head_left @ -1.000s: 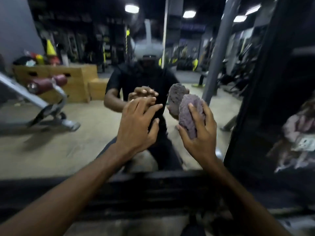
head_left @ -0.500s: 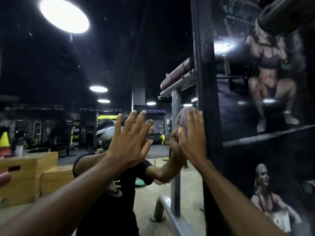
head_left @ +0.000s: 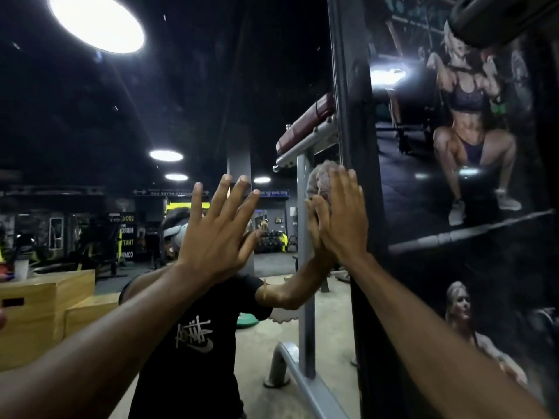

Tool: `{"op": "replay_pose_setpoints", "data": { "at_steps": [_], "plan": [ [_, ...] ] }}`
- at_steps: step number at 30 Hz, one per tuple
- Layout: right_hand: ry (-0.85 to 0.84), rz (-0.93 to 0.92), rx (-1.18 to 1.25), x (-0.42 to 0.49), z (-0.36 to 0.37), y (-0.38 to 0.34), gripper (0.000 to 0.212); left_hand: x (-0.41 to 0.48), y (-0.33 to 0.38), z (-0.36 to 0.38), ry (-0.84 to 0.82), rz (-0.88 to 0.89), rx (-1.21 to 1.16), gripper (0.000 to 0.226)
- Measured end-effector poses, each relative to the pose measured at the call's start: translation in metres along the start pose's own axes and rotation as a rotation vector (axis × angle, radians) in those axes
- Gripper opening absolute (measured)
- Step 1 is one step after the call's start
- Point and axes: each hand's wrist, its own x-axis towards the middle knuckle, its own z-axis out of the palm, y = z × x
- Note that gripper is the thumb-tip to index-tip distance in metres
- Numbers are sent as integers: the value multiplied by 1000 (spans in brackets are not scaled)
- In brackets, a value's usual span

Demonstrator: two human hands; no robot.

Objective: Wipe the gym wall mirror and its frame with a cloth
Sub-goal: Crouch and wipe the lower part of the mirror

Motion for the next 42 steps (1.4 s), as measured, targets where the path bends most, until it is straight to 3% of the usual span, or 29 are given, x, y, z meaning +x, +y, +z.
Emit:
{"op": "replay_pose_setpoints", "data": {
  "at_steps": [4, 7, 11, 15, 22, 27, 29, 31, 33, 34, 35, 37, 39, 40, 42],
  "plan": [
    [22, 34, -25, -116, 13, 10, 63, -51, 27, 7, -10, 37, -47, 74],
    [-27, -121, -108, -185, 14, 17, 66, -88, 37, 15, -15, 52, -40, 74],
    [-101, -288, -266, -122, -5, 30, 74, -94, 36, 17, -23, 52, -36, 73],
    [-54, -75, -151, -45, -10, 12, 74, -93, 36, 17, -12, 53, -51, 73],
    [-13, 151, 165, -167, 9, 4, 67, -104, 16, 5, -31, -1, -70, 71],
    [115, 475, 280, -102, 20, -85, 60, -102, -63, -21, 0, -170, -61, 66],
    [97, 309, 260, -93, 26, -131, 61, -97, -86, -27, -4, -181, -54, 64],
    [54, -133, 201, -106, 33, -152, 62, -97, -94, -27, -3, -167, -36, 64],
    [-23, -522, 158, -101, 26, -122, 62, -99, -95, -23, 3, -158, -31, 64],
    [-35, -594, 119, -89, 17, -100, 60, -100, -95, -22, 4, -154, -31, 64],
    [-32, -535, 93, -74, 11, -77, 57, -99, -95, -21, 3, -155, -33, 65],
    [88, -105, 122, -36, 1, -52, 48, -98, -96, -21, 8, -158, -47, 64],
    [227, 304, 192, -3, 4, -76, 51, -100, -97, -22, 12, -161, -63, 64],
    [240, 391, 211, 6, 8, -103, 55, -100, -98, -23, 8, -154, -65, 64],
    [221, 312, 226, 4, 18, -153, 59, -101, -102, -24, 12, -153, -65, 65]
  ]
}}
